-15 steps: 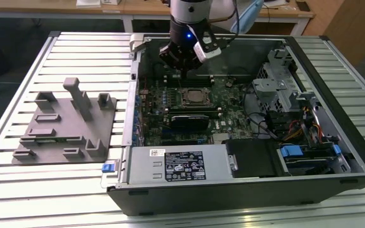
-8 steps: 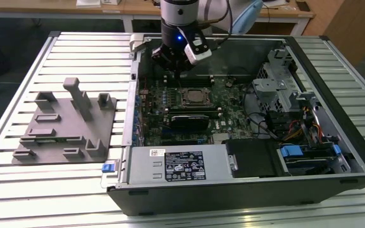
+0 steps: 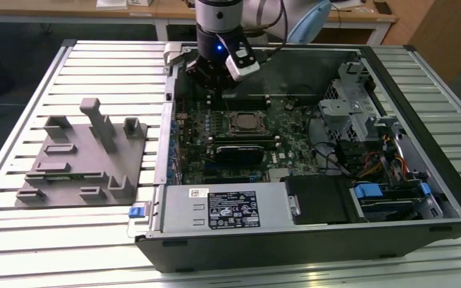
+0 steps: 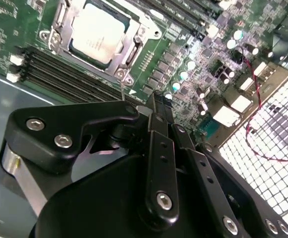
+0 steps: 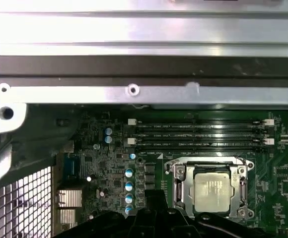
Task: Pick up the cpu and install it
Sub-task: 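Install the first cpu locking lever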
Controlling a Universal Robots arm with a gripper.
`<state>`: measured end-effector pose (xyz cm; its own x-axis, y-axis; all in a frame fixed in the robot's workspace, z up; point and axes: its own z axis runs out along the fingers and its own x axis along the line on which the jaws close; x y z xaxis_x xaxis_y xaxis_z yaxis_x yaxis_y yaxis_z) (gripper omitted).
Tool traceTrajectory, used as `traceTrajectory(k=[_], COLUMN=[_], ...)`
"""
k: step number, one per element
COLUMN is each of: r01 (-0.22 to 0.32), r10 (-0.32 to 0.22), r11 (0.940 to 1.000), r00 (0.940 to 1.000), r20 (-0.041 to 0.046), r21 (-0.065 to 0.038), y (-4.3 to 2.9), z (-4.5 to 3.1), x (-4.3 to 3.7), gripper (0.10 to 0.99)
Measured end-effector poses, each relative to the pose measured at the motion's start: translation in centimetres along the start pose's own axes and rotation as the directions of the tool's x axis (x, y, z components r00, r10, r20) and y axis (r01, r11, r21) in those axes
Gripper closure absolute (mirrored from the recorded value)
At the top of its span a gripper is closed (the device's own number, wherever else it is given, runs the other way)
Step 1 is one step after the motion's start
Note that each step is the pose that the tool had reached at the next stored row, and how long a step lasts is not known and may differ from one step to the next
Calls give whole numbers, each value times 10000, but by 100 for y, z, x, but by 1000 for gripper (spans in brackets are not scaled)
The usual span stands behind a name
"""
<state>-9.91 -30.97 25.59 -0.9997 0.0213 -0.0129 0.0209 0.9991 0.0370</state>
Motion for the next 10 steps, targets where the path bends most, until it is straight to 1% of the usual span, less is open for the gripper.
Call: traceTrajectory(k=[3,7,10], r01=[3,9,17], r10=[-3,-9,-17], r11=[10000,10000,10000], r00=[10000,10000,10000], r20=[0,0,-1], r21=[0,0,0], y=[51,146,186], z=[15,34,41], x=[12,22,24], gripper=[980,980,980])
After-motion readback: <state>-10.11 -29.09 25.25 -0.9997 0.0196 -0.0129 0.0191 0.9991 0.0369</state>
